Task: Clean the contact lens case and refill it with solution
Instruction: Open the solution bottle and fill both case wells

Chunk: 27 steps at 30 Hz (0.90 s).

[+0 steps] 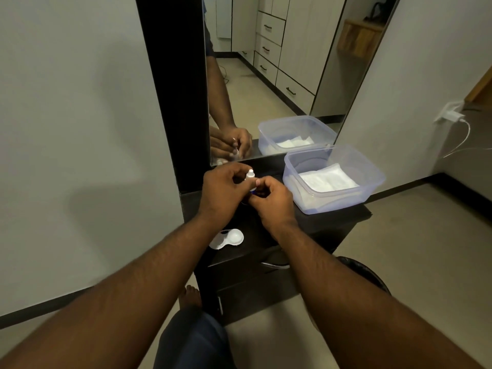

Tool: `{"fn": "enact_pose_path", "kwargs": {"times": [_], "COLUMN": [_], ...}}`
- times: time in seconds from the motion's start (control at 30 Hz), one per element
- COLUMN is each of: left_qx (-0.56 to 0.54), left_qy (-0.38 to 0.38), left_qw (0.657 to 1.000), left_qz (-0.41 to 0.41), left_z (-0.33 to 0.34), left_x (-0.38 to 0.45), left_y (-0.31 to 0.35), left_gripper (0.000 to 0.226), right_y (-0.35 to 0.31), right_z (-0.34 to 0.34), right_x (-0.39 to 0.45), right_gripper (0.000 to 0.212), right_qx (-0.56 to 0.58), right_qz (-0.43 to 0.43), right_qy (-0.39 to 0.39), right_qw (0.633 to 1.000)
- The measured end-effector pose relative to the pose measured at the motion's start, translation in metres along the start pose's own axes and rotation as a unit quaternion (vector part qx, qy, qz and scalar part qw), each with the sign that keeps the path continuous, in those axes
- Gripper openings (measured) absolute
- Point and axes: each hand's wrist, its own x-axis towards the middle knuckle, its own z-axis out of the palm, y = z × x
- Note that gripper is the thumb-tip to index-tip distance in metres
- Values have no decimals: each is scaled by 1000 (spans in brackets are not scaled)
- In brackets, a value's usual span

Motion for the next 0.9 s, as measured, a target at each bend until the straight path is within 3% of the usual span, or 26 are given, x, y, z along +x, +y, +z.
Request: {"fn": "enact_pose_path", "kwargs": {"times": [0.07,0.2,0.43,0.57,0.67,0.77,0.83,0.9], "left_qx": [22,-41,-23,-48,9,47,9,-53], "left_qy": [18,-90,0,-109,-79,-61,-96,-130], "left_qw": [999,995,1000,993,997,996,995,990], "left_qz": [25,-14,-1,-3,23,40,12,-29], "left_z": [2,0,-13,-12,-10,-10,-12,-15], "left_x": [-3,-8,-14,2,8,10,10,10], "left_y": [3,5,2,10,13,14,13,11], "left_gripper": [35,66,55,54,38,59,67,54], "right_y": [-1,-2,6,2,-2,0,2,3], "right_z": [-1,-4,3,0,-2,-1,0,0], "right_x": [-1,-2,2,0,-1,-1,0,0], "right_gripper": [19,20,22,21,21,27,27,25], "right_qx": [0,3,31,31,10,22,26,29], "right_qz": [-4,-10,8,6,5,16,21,14], "right_qy": [0,0,-8,-12,-16,-15,-16,-14], "right_qw": [1000,1000,999,999,1000,1000,999,999]}}
